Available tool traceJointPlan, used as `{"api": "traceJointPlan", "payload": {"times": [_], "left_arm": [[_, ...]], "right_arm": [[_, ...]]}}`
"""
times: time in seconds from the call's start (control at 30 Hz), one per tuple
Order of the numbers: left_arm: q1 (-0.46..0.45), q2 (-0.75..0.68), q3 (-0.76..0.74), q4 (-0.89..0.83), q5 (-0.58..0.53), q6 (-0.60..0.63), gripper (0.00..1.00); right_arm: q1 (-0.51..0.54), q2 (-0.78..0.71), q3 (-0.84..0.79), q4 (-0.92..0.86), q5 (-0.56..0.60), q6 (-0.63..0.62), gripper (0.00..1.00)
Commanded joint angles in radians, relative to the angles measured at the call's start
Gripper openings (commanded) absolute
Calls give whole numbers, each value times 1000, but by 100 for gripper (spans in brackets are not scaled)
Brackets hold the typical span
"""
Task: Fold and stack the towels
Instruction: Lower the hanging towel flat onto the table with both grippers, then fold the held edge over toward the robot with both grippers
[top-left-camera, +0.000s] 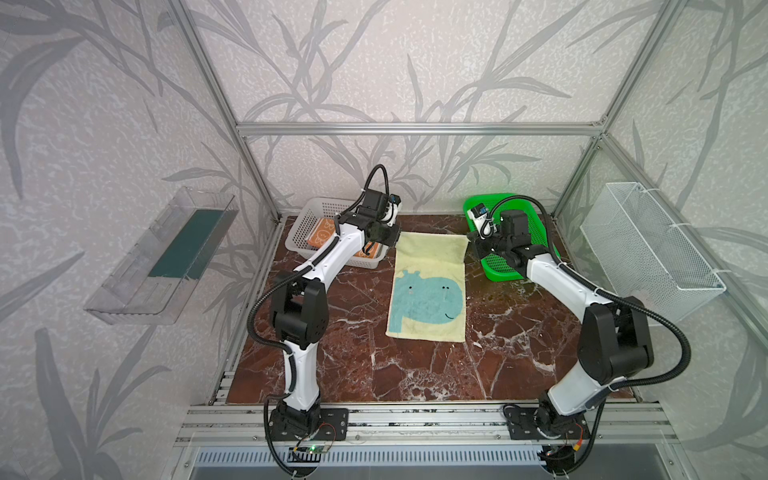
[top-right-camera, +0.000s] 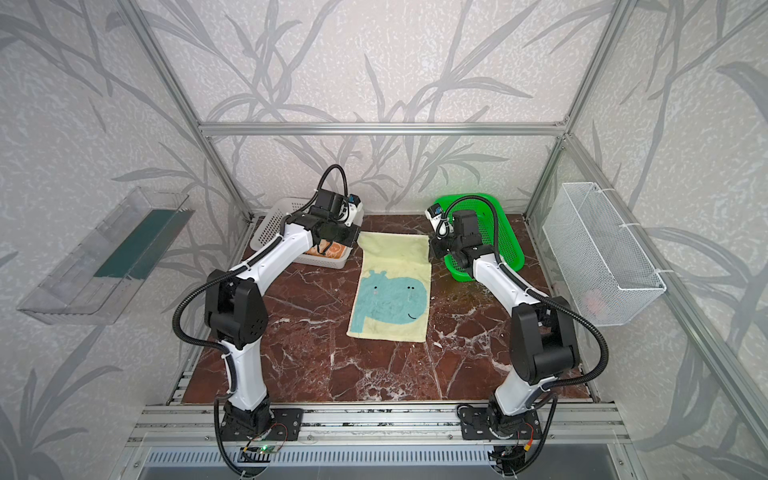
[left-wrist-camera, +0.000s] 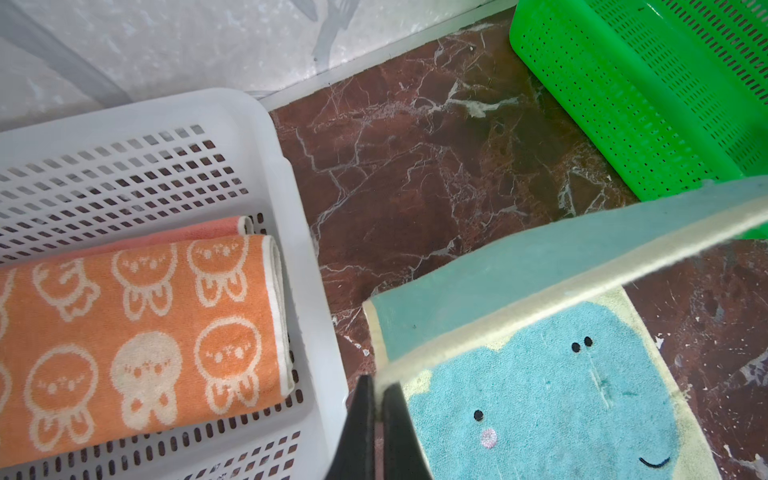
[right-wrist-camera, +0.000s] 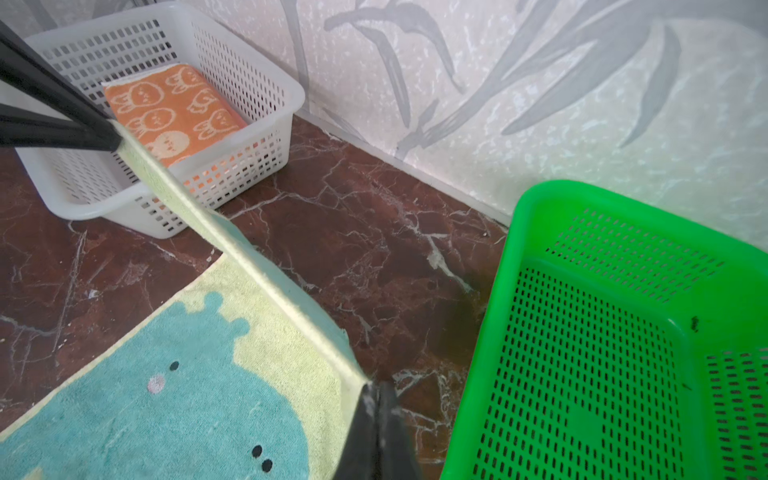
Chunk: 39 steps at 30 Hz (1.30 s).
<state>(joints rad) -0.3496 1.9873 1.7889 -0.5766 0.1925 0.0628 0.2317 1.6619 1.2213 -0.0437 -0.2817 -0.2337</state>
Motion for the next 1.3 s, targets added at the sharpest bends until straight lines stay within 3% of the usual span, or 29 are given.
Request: {"api": "traceJointPlan", "payload": {"times": [0.0, 0.57, 0.83, 1.27], "left_arm": [[-6, -74, -43, 21, -9, 25, 0], [-55, -333, -429, 109, -72, -90, 0], [-83, -414, -542, 129, -48, -156, 0], [-139, -539, -693, 114, -79, -228, 0]], "right_arm": [[-11, -67, -44, 9, -26, -10, 0], [-11, -311, -312, -62, -123, 77, 0], [2, -428, -425, -81, -175, 153, 0], [66, -602, -562, -153, -146, 224, 0]]}}
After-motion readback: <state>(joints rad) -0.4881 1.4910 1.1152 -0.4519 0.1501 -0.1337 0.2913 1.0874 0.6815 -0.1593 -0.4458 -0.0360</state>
